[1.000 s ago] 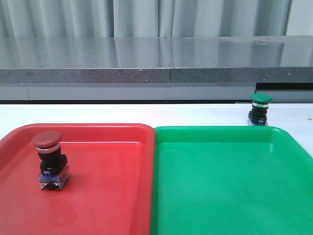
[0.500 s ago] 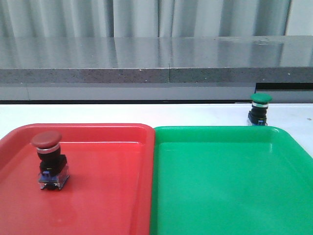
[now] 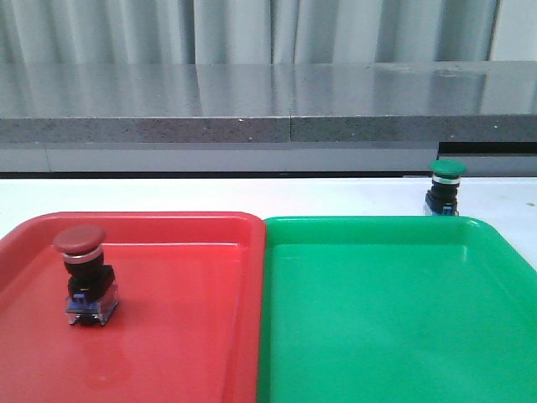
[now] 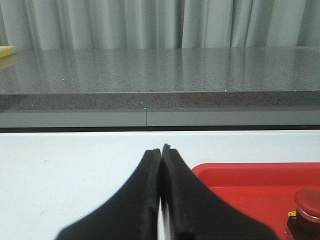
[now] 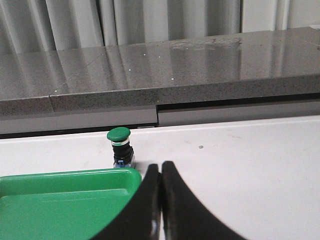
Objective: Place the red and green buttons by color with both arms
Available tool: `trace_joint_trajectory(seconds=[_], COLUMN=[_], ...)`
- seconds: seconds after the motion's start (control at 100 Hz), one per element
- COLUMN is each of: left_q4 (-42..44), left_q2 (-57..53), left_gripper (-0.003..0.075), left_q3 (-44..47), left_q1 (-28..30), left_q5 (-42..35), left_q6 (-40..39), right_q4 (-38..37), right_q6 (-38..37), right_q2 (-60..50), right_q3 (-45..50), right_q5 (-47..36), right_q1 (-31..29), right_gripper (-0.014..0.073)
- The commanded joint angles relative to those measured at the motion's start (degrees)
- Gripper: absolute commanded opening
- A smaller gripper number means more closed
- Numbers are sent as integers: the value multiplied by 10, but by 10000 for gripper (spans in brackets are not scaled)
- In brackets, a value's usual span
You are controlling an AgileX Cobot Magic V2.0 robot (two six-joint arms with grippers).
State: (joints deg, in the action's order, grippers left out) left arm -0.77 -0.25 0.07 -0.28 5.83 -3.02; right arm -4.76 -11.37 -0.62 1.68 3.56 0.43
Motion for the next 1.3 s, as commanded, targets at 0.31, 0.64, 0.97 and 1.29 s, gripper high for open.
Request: trace_joint_trajectory(seconds=[0.31, 0.64, 0.97, 1.29], left_q4=[-6, -6, -6, -6], left_q2=[-18, -18, -18, -18], left_gripper=[-20, -20, -20, -20], left_q3=[7, 7, 7, 7], left_q1=[1, 1, 1, 1], left_q5=[-42, -42, -42, -42], left_q6=[-8, -8, -8, -8], right_q4=[0, 0, 0, 0], right_q6=[3, 3, 3, 3], right_q2=[-11, -11, -1, 144], right_q3=[-12, -12, -156, -309], right_q5=[-43, -42, 65, 171], right_q1=[0, 0, 0, 0], right_gripper=[-64, -64, -64, -64])
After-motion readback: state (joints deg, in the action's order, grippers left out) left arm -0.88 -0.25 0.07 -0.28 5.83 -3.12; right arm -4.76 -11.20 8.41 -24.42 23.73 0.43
